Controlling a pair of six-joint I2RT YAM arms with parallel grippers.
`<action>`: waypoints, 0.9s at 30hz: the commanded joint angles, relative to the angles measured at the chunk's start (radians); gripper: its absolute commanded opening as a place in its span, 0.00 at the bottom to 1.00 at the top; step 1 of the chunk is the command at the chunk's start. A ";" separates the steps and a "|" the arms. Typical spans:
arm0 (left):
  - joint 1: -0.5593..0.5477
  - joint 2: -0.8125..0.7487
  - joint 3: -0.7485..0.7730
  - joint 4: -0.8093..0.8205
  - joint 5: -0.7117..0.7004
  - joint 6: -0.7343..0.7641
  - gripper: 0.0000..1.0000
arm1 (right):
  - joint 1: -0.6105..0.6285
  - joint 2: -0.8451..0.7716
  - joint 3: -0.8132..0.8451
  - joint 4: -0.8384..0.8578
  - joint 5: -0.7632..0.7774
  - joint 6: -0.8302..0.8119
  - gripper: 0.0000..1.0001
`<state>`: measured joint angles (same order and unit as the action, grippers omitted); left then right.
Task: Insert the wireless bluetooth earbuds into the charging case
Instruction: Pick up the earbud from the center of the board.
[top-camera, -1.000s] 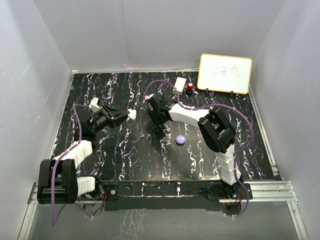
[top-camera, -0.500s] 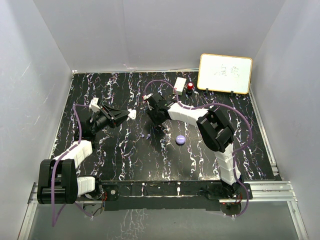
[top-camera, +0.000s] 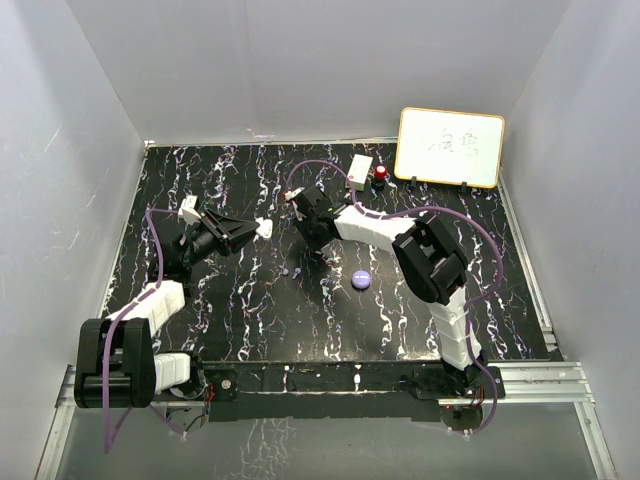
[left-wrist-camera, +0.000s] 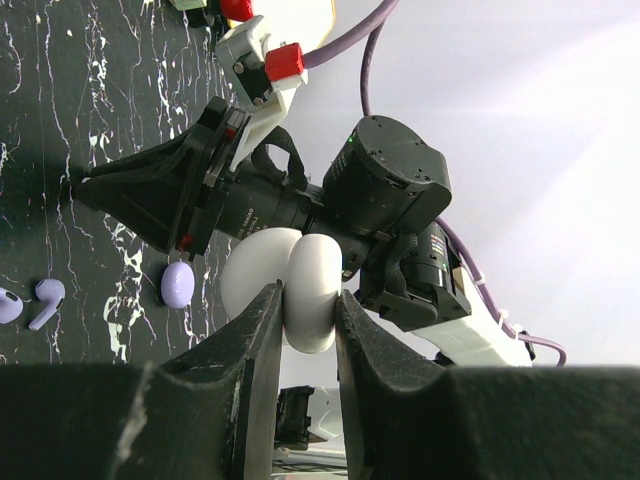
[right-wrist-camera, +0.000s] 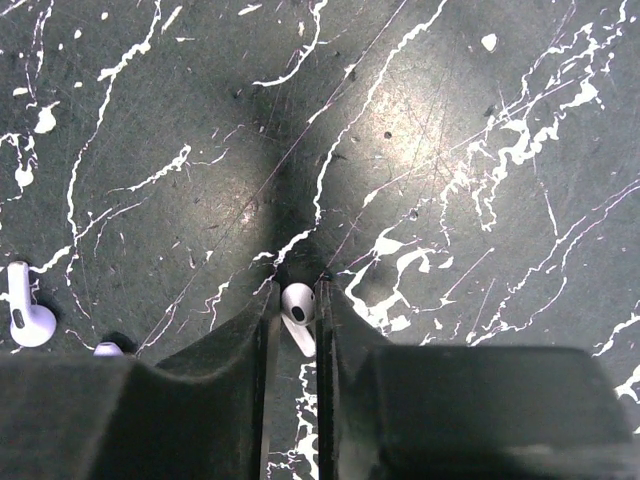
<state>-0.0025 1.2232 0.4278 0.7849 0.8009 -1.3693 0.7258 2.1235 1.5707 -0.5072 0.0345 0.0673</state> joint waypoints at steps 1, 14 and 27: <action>-0.003 -0.027 0.008 0.005 0.011 0.002 0.00 | -0.005 0.016 0.038 -0.023 0.012 -0.011 0.10; -0.003 -0.031 0.027 -0.025 0.009 0.022 0.00 | -0.169 -0.290 -0.218 0.433 -0.264 0.186 0.00; -0.010 -0.002 0.032 -0.006 0.000 -0.004 0.00 | -0.203 -0.588 -0.669 1.183 -0.382 0.411 0.00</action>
<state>-0.0044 1.2228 0.4282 0.7692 0.7956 -1.3632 0.5224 1.5753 1.0306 0.2897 -0.2871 0.3668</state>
